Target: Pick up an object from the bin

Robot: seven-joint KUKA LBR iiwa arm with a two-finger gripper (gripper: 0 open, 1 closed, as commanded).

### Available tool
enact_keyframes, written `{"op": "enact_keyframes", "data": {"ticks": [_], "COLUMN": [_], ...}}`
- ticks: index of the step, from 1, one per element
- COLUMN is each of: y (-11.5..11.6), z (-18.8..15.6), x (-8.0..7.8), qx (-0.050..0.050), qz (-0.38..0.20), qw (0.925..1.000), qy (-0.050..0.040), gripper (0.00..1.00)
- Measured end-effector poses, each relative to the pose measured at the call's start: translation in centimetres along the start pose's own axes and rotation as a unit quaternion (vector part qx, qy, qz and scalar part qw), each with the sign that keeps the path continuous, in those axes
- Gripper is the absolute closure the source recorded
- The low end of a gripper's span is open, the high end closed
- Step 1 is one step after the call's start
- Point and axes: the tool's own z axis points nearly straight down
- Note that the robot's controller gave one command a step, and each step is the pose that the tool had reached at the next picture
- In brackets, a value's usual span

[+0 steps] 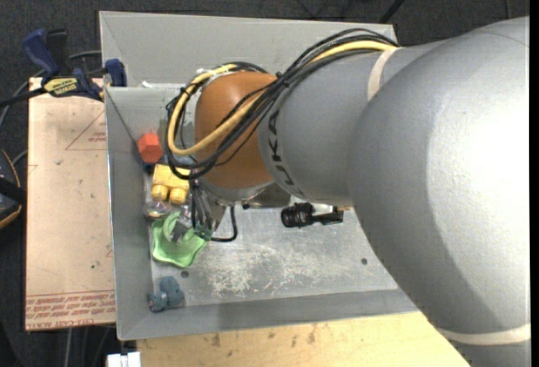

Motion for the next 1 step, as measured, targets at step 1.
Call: {"op": "enact_keyframes", "data": {"ticks": [1], "y": [0.21], "z": [0.45], "x": [0.46], "qx": [-0.001], "qz": [0.002], "qw": [1.0000], "qy": [-0.0002], "gripper": [1.00]}}
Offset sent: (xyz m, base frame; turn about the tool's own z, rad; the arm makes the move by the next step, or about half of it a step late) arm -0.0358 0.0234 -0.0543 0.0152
